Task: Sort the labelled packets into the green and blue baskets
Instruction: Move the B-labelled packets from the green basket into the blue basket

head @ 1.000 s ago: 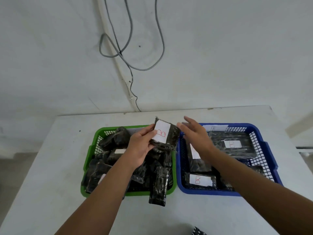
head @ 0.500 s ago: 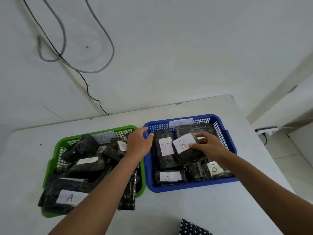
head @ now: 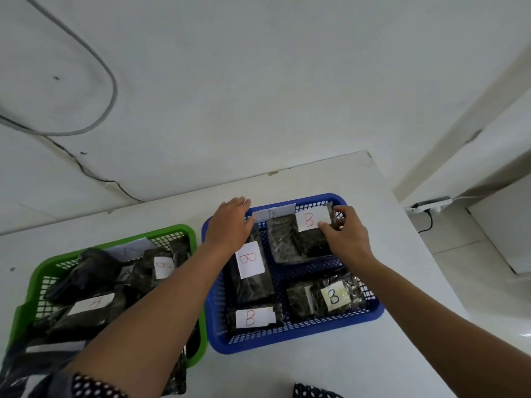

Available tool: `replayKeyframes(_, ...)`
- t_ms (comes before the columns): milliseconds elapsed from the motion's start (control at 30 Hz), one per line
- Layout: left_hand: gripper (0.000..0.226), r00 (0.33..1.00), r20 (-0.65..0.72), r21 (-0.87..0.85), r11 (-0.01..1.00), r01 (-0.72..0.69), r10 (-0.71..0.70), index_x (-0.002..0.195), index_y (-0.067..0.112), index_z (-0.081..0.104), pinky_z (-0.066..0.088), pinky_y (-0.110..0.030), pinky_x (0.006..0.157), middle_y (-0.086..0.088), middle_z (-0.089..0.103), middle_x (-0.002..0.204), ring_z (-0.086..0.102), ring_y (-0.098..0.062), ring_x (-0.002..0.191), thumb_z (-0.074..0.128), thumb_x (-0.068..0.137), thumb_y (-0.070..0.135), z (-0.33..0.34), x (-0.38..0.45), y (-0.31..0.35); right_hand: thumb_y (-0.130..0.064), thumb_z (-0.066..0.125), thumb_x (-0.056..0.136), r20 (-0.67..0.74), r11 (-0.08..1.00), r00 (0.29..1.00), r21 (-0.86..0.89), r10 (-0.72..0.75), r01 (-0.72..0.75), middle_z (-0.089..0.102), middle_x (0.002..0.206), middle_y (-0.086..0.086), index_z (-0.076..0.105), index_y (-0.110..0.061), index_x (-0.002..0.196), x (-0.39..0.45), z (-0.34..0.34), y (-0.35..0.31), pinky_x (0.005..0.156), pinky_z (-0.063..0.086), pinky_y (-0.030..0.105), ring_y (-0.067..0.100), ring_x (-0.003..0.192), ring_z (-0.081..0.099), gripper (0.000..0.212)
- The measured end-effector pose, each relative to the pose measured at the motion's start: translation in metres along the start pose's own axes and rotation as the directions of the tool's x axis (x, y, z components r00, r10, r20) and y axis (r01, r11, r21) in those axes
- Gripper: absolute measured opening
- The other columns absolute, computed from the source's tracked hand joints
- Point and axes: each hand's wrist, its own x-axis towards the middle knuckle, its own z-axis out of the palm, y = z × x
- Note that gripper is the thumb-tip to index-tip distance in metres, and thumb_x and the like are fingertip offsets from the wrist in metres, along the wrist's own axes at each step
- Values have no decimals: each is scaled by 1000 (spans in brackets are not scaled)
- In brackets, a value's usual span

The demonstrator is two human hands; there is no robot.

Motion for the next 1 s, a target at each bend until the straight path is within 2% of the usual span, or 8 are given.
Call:
replayKeyframes(67,41,1000,1,-24,1000,-3,3,137,9,58,40,-43,109,-11,61,136,56,-30,124,53,102,30,4,12,2,-26,64,97,-28,984,992,-136,-120,115,65,115,3,48,-25,136,1,3,1,67,52,28,12,86,64,42)
replayKeyframes(167,29,999,-19,-66,997,-31,29,117,13,71,52,-44,79,-7,72,102,65,-26,92,54,101,31,10,18,-2,-24,58,100,11,876,957,-398,-291,271,46,150,4,50,-19,143,-1,12,9,90,54,38,25,129,52,45)
replayKeyframes(233,25,998,-46,-105,993,-57,53,110,14,73,53,-44,73,-5,72,93,64,-23,82,57,100,30,12,18,-7,-28,60,99,64,762,899,-507,-434,404,41,156,9,57,-13,139,-5,17,15,111,43,48,29,145,35,43)
replayKeyframes(300,23,996,-66,-136,989,-66,57,106,13,73,54,-45,72,-5,72,90,63,-22,79,59,99,29,14,19,-10,-37,65,95,176,654,825,-531,-536,538,44,154,13,58,-11,136,-5,21,23,117,34,50,32,148,31,49)
replayKeyframes(367,21,995,-77,-152,986,-72,61,103,14,73,54,-45,71,-4,71,88,63,-21,77,60,99,29,15,19,-12,-40,66,94,269,578,777,-541,-568,610,48,151,15,58,-12,136,-3,25,30,116,35,53,33,146,35,52)
replayKeyframes(567,20,994,-80,-164,982,-92,80,104,14,72,54,-43,72,-2,70,88,62,-20,78,58,100,29,19,19,-14,-34,66,95,190,603,801,-568,-567,561,52,147,14,57,-15,137,-4,35,38,114,37,53,34,143,40,47)
replayKeyframes(767,35,991,-107,-131,987,-94,81,130,12,65,46,-33,96,-5,67,126,59,-22,115,61,98,27,1,-2,-16,-45,66,92,211,614,800,-543,-561,573,54,145,15,60,-14,133,-7,27,24,113,37,54,34,141,42,51)
replayKeyframes(1000,34,951,-308,9,999,-39,40,122,6,70,47,-41,101,-7,69,120,61,-25,112,68,93,24,-56,-105,-50,-39,56,99,286,531,669,-431,-686,730,53,147,12,56,-14,137,-49,62,-20,116,34,50,30,142,41,46)
